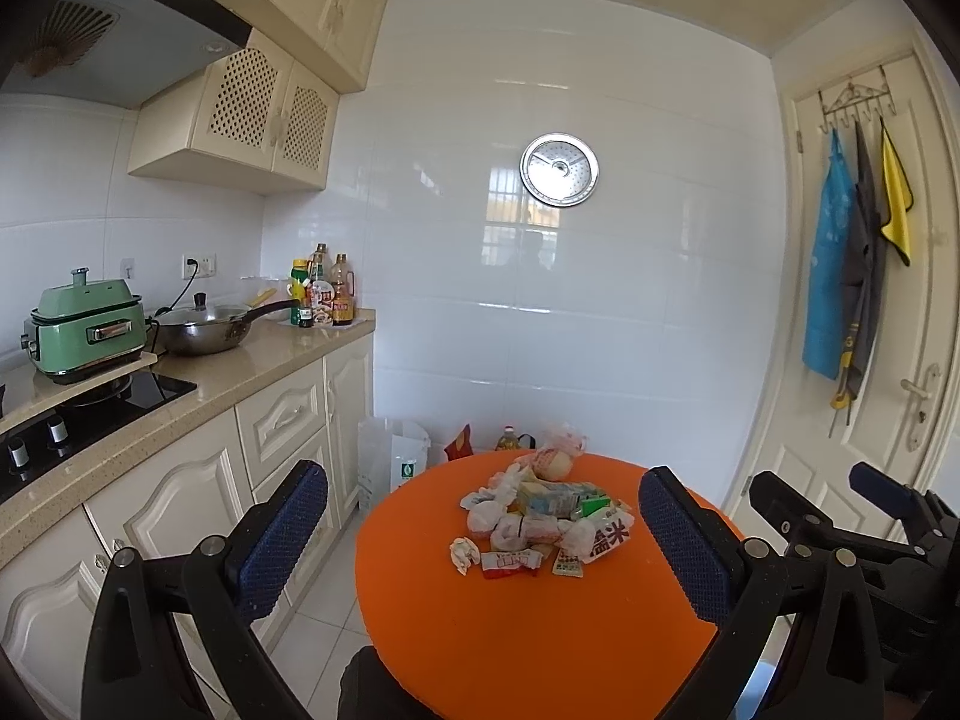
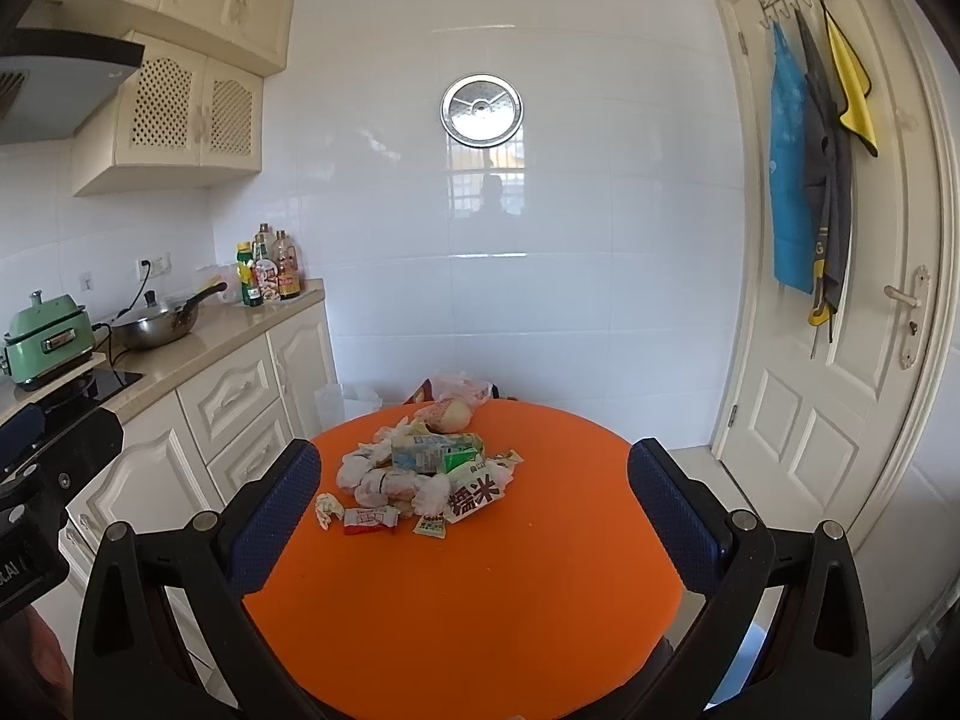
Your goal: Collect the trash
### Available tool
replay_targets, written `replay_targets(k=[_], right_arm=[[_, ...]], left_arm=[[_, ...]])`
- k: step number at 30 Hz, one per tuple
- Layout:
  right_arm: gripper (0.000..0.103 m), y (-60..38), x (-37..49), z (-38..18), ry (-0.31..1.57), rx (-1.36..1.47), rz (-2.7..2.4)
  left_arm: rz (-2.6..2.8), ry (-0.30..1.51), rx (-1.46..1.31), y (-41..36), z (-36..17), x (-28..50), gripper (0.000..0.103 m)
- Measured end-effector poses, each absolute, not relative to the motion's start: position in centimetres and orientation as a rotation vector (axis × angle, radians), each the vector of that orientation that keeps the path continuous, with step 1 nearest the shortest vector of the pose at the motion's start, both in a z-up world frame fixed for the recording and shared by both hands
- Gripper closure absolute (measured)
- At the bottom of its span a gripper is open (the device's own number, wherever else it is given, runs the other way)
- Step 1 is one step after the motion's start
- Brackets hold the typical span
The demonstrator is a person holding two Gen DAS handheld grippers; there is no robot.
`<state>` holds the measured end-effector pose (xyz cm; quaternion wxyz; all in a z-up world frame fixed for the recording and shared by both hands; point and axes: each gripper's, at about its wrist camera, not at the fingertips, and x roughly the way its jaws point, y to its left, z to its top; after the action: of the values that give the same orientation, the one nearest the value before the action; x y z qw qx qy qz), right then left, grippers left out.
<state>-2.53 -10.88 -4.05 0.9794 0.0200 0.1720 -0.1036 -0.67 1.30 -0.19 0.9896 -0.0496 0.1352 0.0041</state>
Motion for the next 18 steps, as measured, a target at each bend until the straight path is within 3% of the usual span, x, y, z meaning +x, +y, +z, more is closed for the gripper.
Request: replay_targets(k=[9, 18], right_arm=[[0.000, -11.3, -0.2, -4.7, 0.365, 0.036, -0.203], [0.000, -13.1, 5.1, -6.5, 0.450, 0.041, -0.199]], left_arm=[[0.016, 0.273, -0.081, 0.9, -0.7, 2.0, 0.001], [0.016, 0.373, -0.105, 1.0, -2.4, 9.7, 0.001]])
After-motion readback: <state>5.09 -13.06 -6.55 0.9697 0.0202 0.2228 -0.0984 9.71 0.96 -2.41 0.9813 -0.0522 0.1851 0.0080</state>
